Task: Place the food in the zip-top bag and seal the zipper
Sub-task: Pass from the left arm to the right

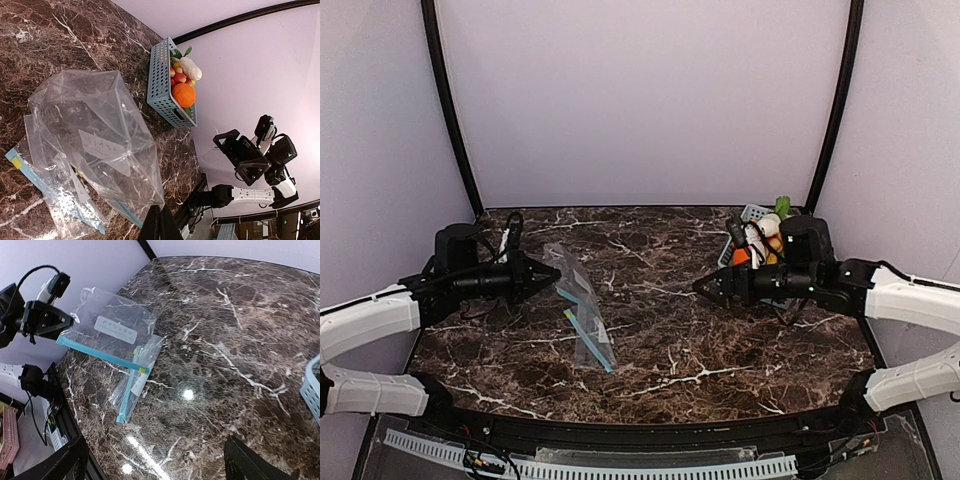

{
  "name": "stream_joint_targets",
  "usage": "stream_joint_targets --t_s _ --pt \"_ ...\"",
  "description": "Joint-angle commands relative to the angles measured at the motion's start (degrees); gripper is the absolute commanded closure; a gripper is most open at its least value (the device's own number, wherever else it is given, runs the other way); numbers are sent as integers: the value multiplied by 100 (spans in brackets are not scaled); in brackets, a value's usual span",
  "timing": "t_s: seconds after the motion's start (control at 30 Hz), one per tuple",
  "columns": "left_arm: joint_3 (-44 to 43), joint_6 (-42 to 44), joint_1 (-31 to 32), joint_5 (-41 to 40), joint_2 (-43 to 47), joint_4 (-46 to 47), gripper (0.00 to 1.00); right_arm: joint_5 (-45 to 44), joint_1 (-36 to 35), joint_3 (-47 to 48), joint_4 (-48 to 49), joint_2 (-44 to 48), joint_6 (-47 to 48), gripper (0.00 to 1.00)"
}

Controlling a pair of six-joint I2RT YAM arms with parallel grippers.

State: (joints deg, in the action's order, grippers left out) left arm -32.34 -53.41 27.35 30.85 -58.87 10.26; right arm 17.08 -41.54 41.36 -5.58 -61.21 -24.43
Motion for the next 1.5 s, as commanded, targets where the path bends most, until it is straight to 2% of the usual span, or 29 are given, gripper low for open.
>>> stream_joint_targets --t_s 0.0,0.27,0.6,0.93,1.07,1.23,1.33,1.37,1.47 --pt "-232 -198 33 -227 349 -534 99 -791 -771 418 763 -532 312 10" --pt "-210 -353 34 -293 433 -618 99 -1879 -1891 1614 1053 -2171 798 16" --pt "-295 -320 36 -263 429 -707 99 -2247 -2682 3415 1060 -4139 1374 24" --pt "-268 -328 42 -307 464 -727 99 -2485 -2848 4265 831 -5248 1668 26" --pt "-256 -328 42 -271 460 -727 99 -2942 -2852 4667 581 -5585 1890 29" --pt "-264 -257 42 -315 481 -785 99 -3075 -2852 4846 580 -5673 2031 46" --pt "-265 -212 42 -339 468 -813 99 -3166 -2858 4848 578 -5661 1977 63" --pt "-264 -200 42 -342 454 -810 99 -3184 -2864 4840 576 -5650 1950 72" --pt "-269 -109 40 -363 412 -845 99 -3183 -2865 4799 576 -5595 1864 90"
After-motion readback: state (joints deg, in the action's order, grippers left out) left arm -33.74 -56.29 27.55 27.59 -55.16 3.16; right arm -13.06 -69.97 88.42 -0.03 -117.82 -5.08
